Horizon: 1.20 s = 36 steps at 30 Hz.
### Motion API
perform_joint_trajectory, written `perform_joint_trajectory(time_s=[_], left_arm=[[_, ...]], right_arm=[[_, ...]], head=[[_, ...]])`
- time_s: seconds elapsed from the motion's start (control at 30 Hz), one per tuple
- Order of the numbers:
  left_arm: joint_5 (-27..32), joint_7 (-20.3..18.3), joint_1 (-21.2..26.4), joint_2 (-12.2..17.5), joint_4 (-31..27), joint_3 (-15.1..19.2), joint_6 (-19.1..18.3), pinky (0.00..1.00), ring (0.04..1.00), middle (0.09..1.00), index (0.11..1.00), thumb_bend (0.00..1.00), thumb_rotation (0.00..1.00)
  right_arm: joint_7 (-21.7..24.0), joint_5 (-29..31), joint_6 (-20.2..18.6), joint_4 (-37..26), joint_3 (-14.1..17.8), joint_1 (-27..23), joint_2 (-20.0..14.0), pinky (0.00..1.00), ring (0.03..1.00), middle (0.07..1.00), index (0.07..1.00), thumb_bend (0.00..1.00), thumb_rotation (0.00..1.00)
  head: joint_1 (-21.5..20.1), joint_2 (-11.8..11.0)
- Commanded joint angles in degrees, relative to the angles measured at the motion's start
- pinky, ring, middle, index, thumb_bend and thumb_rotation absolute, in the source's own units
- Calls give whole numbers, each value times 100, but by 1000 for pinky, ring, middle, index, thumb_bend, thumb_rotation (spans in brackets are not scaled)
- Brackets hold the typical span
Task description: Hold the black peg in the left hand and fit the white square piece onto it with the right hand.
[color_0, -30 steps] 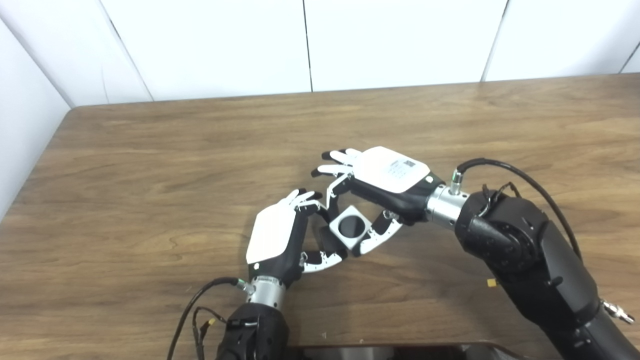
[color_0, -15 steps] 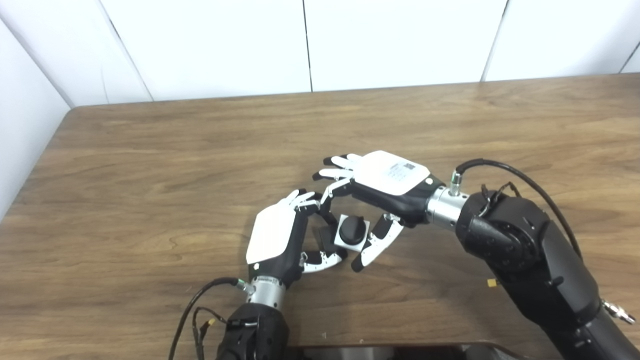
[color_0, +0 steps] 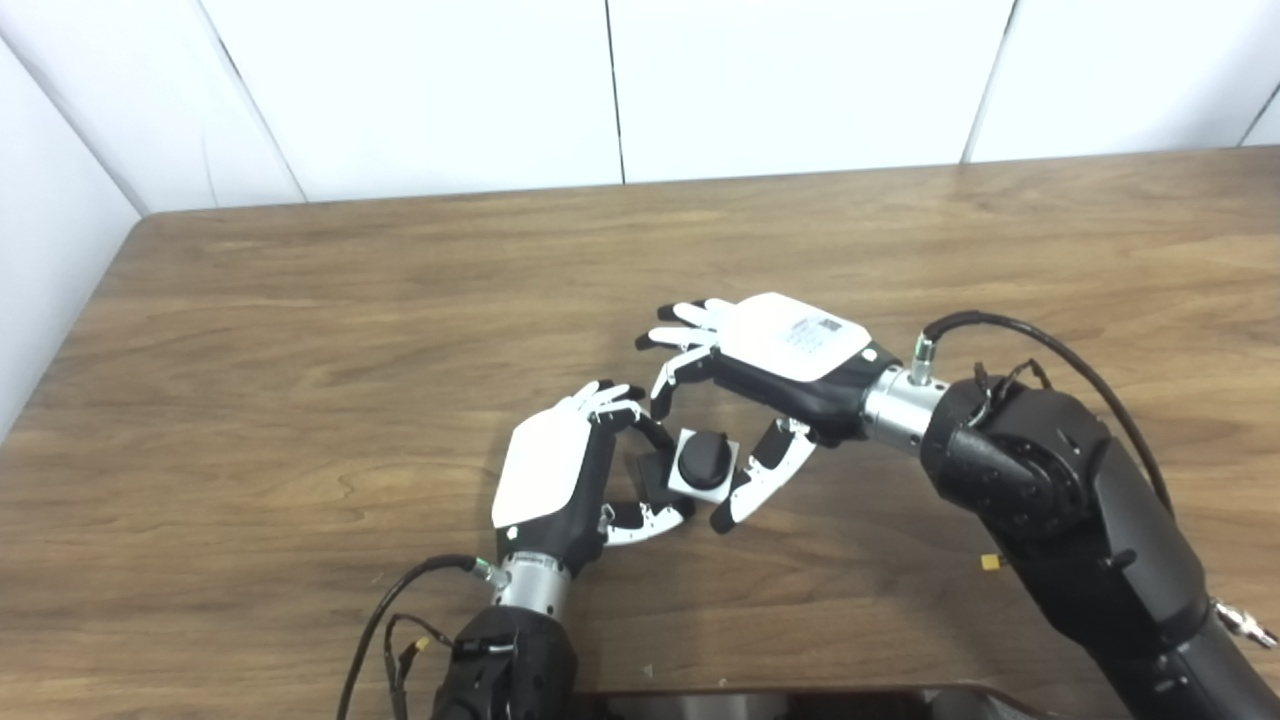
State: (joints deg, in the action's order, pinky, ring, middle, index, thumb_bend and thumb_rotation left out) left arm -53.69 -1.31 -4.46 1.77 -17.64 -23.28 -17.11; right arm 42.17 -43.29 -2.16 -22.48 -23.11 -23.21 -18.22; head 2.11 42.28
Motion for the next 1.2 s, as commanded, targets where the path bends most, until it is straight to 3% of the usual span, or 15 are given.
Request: perform_joint_trajectory(time_s=[0.0, 0.9, 0.93, 0.97, 1.03, 1.17], left_arm=[[-105, -102, 20, 41, -38, -10, -2, 903, 902, 824, 493, 501, 88], [-56, -414, -3, -10, -136, 127, -129, 917, 902, 827, 497, 502, 90], [-57, -418, -1, -7, -135, 131, -124, 921, 905, 831, 573, 557, 232], [-55, -416, 0, -6, -131, 138, -119, 923, 907, 833, 612, 585, 307], [-59, -429, 5, -6, -135, 144, -122, 927, 910, 838, 655, 610, 369], [-55, -412, 21, -11, -110, 154, -109, 923, 910, 842, 668, 625, 394]], right_arm=[[-162, 19, -5, -223, 105, -158, 27, 1000, 1000, 939, 682, 1000, 378], [-177, 68, 2, -297, 243, -30, -31, 1000, 1000, 938, 666, 1000, 385], [-180, 71, 2, -294, 246, -26, -33, 1000, 1000, 939, 666, 1000, 385], [-178, 74, -3, -292, 250, -20, -37, 1000, 1000, 939, 666, 1000, 384], [-167, 75, -15, -295, 254, -13, -44, 1000, 1000, 940, 666, 1000, 378], [-151, 78, -27, -296, 254, -9, -55, 1000, 1000, 942, 668, 1000, 378]], head=[[1, 5], [-12, 50], [-12, 50], [-8, 53], [-5, 52], [-10, 47]])
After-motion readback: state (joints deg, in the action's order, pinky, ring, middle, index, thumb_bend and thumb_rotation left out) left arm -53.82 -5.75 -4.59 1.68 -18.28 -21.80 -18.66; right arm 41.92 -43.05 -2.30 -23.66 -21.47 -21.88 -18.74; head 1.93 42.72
